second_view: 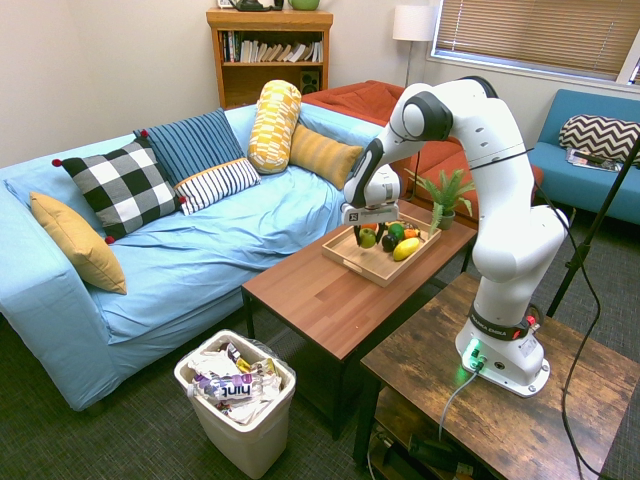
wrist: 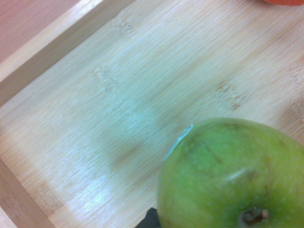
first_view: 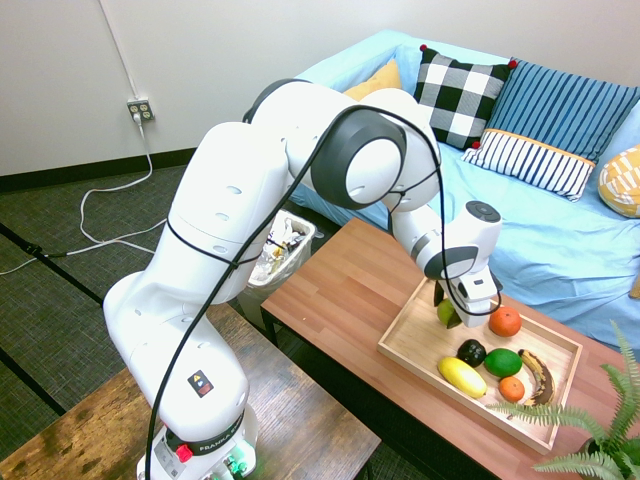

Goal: Put the apple in the tray

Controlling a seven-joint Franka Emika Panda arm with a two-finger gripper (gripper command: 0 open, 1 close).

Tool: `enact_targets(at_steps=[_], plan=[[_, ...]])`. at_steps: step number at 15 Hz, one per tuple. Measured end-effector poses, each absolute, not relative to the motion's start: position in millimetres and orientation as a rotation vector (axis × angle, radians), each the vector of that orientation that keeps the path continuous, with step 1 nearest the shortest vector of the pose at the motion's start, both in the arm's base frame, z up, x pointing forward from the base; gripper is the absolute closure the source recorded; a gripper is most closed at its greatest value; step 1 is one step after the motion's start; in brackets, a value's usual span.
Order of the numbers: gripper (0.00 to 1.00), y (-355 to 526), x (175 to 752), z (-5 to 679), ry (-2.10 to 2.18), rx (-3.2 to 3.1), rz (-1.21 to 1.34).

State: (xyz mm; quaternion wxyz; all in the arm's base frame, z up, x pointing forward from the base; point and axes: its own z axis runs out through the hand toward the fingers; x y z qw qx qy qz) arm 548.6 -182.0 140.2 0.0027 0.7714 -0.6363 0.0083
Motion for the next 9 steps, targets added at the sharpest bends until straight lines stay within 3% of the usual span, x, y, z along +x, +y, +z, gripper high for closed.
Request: enact_targets(at_steps=[9], plan=[[0.00,-193.3,546.1,135.5,-1.979,2.445,0.013]])
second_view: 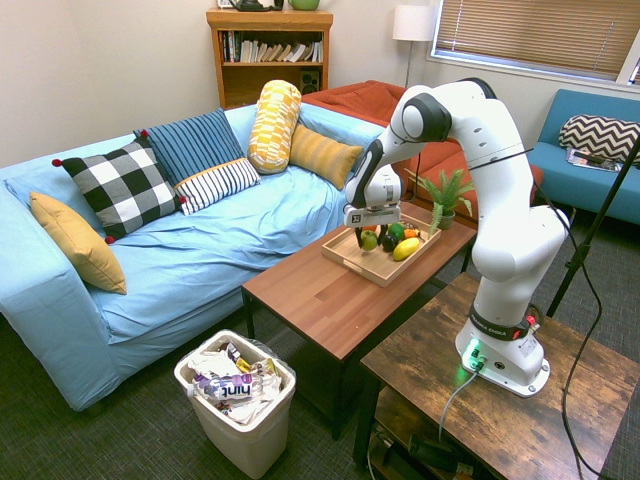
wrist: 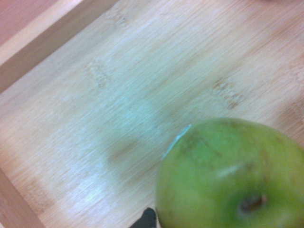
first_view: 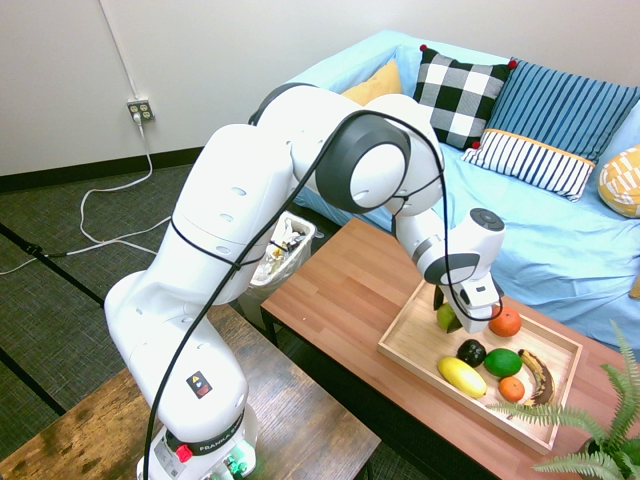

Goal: Put the apple in the tray

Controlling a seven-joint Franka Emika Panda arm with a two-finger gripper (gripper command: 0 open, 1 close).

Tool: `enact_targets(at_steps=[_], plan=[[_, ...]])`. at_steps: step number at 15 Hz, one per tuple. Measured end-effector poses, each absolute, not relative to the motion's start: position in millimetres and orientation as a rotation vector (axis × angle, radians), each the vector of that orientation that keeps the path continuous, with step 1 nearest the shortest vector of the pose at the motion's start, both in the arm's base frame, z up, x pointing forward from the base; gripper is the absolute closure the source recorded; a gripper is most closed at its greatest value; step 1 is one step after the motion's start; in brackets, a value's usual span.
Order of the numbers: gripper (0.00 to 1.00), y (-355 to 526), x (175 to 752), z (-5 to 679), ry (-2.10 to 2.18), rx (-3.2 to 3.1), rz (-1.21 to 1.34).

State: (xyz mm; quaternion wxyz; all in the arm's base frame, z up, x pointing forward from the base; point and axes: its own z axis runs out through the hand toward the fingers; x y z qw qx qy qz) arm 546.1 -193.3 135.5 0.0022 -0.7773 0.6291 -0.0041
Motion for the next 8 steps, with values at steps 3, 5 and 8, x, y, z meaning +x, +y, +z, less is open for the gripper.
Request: enact_targets(at_steps=[3,5,8], plan=[[0.00,-201.5,543.6,137.2,1.960,-2.438,-0.004],[0.00,-208.2,542.7,145.2,1.945,-2.434,-0.003],[0.00,-224.3,542.6,185.6,1.903,-2.420,-0.022]])
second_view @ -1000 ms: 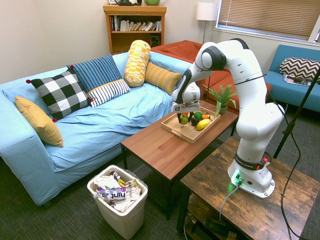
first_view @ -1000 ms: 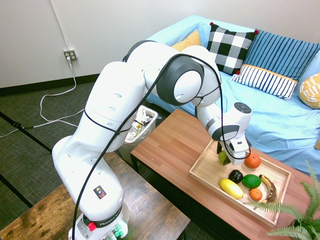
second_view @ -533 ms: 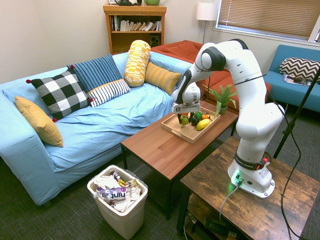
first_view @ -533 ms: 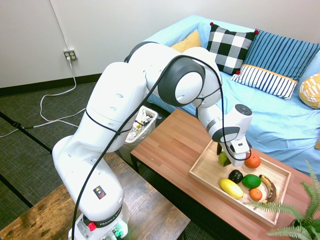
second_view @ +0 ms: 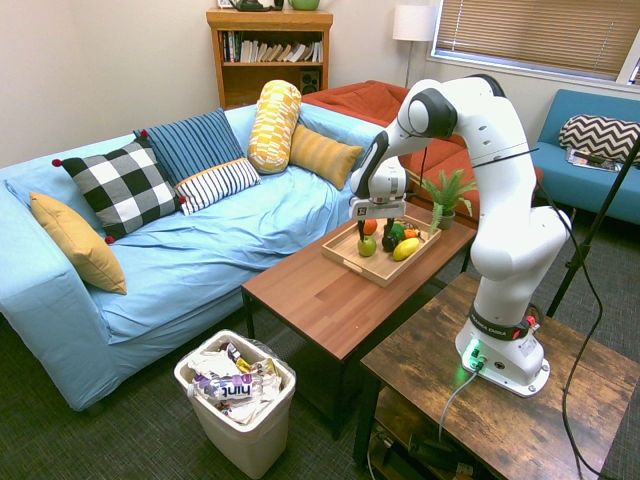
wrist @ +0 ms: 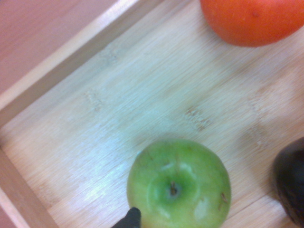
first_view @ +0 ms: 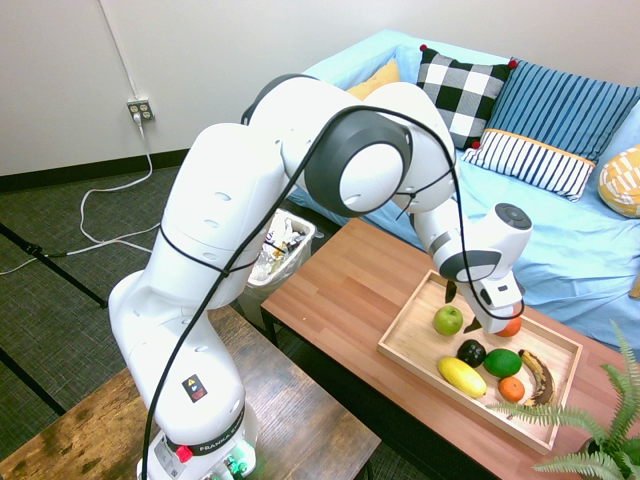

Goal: Put the apple in the tray

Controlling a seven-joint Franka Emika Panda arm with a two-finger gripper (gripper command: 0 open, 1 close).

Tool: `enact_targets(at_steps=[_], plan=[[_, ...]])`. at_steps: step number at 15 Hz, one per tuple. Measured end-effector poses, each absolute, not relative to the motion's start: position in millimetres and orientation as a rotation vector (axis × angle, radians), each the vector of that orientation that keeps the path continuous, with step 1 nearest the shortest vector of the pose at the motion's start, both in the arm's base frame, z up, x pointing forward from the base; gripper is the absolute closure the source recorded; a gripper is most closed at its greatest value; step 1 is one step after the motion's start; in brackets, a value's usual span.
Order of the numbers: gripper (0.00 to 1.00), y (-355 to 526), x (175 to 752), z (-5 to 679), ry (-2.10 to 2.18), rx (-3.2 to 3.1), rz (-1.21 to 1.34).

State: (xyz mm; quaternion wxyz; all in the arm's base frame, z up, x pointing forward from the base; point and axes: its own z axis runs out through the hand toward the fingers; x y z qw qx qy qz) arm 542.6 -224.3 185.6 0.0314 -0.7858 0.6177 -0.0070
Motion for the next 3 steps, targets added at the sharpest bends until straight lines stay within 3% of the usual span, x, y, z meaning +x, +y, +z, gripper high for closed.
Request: enact_targets(at_steps=[3], plan=[[0.00,-233.6,539.1,234.1,1.867,-2.409,-0.048]])
